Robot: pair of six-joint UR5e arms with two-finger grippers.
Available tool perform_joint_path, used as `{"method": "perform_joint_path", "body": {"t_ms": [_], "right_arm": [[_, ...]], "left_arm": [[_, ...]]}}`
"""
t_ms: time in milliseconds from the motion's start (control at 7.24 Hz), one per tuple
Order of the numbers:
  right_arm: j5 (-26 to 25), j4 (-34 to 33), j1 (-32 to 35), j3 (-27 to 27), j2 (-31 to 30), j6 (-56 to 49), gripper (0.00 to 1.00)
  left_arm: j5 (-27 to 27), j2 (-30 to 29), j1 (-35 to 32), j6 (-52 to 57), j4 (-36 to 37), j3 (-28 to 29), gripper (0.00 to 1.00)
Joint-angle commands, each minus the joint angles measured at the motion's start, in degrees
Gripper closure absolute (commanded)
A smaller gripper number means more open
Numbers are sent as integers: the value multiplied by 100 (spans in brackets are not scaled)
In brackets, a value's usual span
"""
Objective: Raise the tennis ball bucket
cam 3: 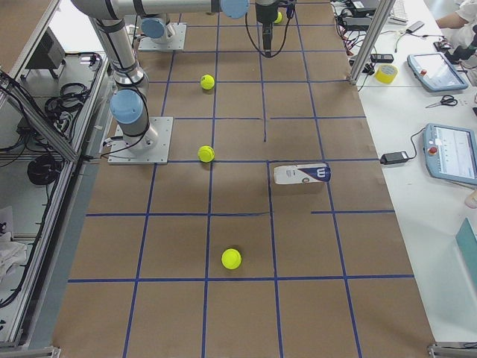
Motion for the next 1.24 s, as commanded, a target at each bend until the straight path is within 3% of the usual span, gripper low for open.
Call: {"method": "perform_joint_path", "body": {"t_ms": [0, 138, 553, 1106], "right_arm": [[4, -147, -766, 14, 342, -369, 0], [56, -461, -1135, 14, 579, -459, 0], [82, -1428, -1988, 31, 1440, -2003, 0], [74, -2668, -2772, -38, 2792, -3094, 0]], "left_arm": [[1, 0, 1, 0, 2, 0, 0], [1, 0, 1, 0, -7, 0, 0], [1, 0, 10, 0, 2, 0, 0], [1, 0, 19, 9, -7, 0, 0]]}}
